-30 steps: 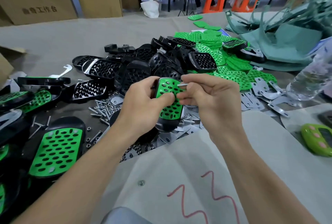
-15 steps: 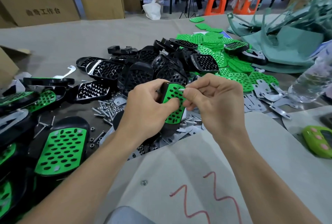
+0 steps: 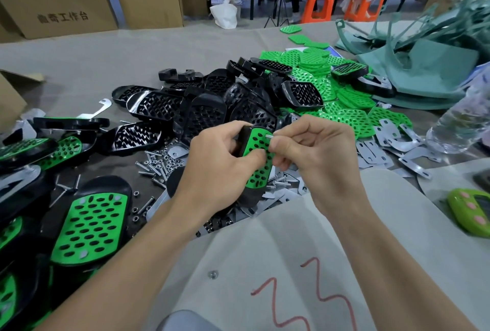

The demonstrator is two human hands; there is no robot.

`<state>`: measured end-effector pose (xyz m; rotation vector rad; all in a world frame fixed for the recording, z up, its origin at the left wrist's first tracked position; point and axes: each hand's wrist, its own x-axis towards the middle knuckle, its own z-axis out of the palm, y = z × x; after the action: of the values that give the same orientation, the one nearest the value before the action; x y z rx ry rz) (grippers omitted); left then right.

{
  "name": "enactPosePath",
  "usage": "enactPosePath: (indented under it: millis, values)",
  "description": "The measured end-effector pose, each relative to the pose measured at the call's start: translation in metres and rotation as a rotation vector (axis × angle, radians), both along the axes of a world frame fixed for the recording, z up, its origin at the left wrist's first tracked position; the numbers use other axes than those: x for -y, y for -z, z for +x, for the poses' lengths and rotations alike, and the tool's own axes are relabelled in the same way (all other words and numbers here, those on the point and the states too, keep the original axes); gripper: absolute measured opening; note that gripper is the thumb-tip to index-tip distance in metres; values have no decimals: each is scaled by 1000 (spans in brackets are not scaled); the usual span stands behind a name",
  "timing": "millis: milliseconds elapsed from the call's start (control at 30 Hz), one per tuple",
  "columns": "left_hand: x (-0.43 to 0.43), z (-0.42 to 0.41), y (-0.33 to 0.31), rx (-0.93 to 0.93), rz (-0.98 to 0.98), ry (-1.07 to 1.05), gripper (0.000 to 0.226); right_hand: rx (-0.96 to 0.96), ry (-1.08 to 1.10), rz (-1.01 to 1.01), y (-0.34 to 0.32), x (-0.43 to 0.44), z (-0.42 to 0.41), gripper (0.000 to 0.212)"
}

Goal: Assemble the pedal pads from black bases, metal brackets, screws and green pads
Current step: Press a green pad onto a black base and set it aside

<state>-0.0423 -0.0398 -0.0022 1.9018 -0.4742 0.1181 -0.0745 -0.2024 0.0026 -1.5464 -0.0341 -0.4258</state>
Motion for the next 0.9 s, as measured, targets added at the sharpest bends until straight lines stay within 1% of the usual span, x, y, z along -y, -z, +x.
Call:
enactPosePath:
  millis: [100, 267, 333, 433, 500, 567, 600, 633, 667, 700, 733, 767, 833, 900]
  values:
    - [0, -2, -1, 4, -10, 25, 17, 9, -27, -20, -2, 2, -2, 14]
    - [2, -5, 2, -2, -65, 54, 14, -21, -57, 13, -2, 6, -4, 14]
    - [6, -9, 5, 19, -90, 50, 12, -40, -76, 76, 0, 6, -4, 15]
    - [11, -14, 8, 92, -24, 5, 10, -117, -87, 221, 3, 3, -3, 22]
    - [13, -15, 9, 89, -46, 3, 11, -98, -22, 175, 5, 1, -1, 23]
    - [13, -15, 7, 33, -147, 26, 22, -74, 78, 82, 5, 3, 2, 17]
    - [13, -15, 6, -1, -188, 40, 26, -92, 121, 53, 6, 6, 3, 23]
    - [13, -16, 4, -37, -225, 60, 28, -134, 126, 46, 6, 11, 3, 34]
    - [14, -16, 3, -73, -259, 82, 29, -184, 63, 57, 5, 14, 3, 43]
    - [14, -16, 1, -102, -282, 101, 33, -229, -62, 81, 4, 15, 3, 44]
    - [13, -16, 0, -119, -286, 116, 38, -259, -201, 122, 4, 14, 2, 41]
    - [13, -16, 0, -126, -273, 127, 43, -279, -288, 169, 5, 14, 2, 37]
    - [13, -16, 0, -136, -228, 134, 50, -300, -298, 231, 5, 16, 1, 30]
    - [13, -16, -1, -143, -160, 106, 56, -311, -227, 259, 5, 19, 1, 23]
